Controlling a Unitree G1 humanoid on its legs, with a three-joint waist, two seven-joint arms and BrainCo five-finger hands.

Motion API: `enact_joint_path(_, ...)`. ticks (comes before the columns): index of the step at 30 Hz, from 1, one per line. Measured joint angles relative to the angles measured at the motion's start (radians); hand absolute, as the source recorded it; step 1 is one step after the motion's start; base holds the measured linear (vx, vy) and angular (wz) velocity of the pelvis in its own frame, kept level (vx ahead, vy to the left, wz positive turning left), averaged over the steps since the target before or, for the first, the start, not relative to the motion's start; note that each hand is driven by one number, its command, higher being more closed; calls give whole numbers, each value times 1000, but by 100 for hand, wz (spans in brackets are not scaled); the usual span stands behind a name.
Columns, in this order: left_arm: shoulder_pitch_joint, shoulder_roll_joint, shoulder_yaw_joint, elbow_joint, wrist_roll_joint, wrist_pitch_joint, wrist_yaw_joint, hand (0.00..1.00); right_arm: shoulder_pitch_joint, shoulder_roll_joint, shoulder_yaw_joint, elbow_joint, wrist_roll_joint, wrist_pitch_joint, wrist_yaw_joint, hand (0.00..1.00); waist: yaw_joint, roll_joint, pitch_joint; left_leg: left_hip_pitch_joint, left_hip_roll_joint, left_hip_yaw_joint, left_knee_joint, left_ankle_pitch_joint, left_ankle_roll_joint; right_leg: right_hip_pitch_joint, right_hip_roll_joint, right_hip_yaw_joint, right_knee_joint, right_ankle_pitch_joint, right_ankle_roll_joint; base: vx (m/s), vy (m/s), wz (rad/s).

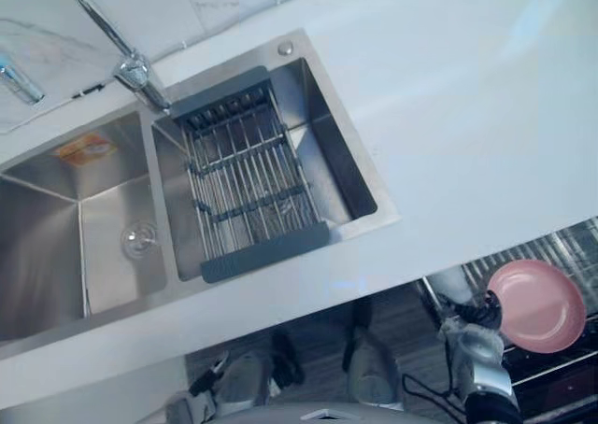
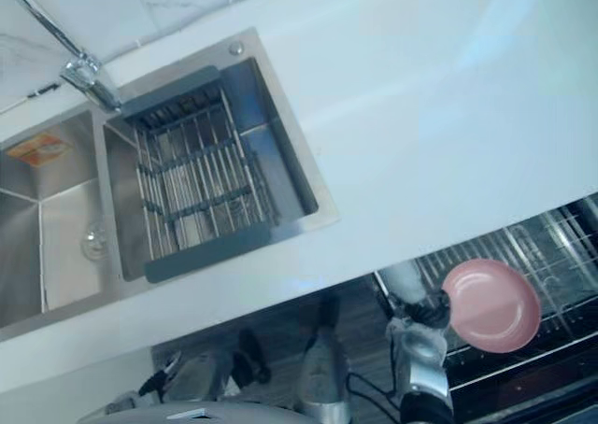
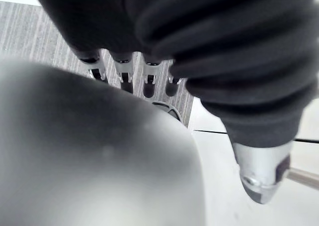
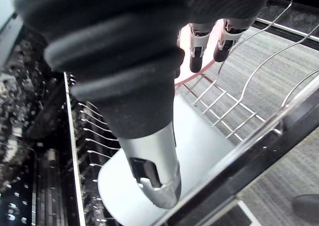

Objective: Walk over to the sink, pick up the cup, carry it to the dishwasher, place the cup inside the dishwasher, then close the dishwasher door

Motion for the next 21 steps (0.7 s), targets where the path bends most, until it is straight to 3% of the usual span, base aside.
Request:
enact_joint_path(2, 1, 4, 23, -1, 6, 0, 5, 0, 33, 0, -37, -55, 38, -35, 12, 0, 1, -22, -22, 18, 25, 4, 20, -32, -2, 28, 23, 2, -18, 6, -3, -35, 2, -18)
enact_joint_path(4, 5, 25, 37, 3, 37, 18, 31, 0, 50, -5, -146, -122, 98, -64, 26, 0, 2, -64, -55, 40, 50, 28, 43, -68, 6, 56, 49, 17, -48, 13, -10, -59, 17, -26)
enact_joint_path(7, 1, 30, 46, 21, 67, 39, 59, 0, 54, -52, -269, -212, 115, -70, 22, 0, -4, -75, -76, 74, 80, 45, 39, -152, 2, 69, 90, 44, -60, 29, -13, -78, 72, -40)
enact_joint_path(11, 2, 45, 84, 47, 82, 75, 67, 0, 57, -132, -463, -252, 141, -62, 5, 0, -17, -113, -109, 104, 61, 108, 20, -162, 11, 87, 90, 109, -108, 85, -5, -40, 66, -41)
enact_joint_path(15, 20, 54, 103, 66, 81, 95, 70, 0, 57, -252, -636, -133, 295, -33, 8, 0, -63, -121, -142, 122, 50, 121, 10, -161, 9, 96, 92, 126, -123, 102, 0, -1, 40, -15)
enact_joint_path(17, 24, 61, 106, 102, 72, 96, 73, 0, 61, -321, -760, 65, 459, 8, 25, 0, -77, -121, -169, 128, 47, 121, -11, -161, 7, 98, 101, 135, -124, 98, 1, 6, -11, -9)
enact_joint_path(21, 39, 52, 128, 127, 15, 95, 83, 0, 103, -282, -831, 179, 568, 79, 87, 0, -89, -97, -182, 154, 41, 126, -37, -151, -5, 107, 98, 143, -123, 95, -1, 6, 23, -9)
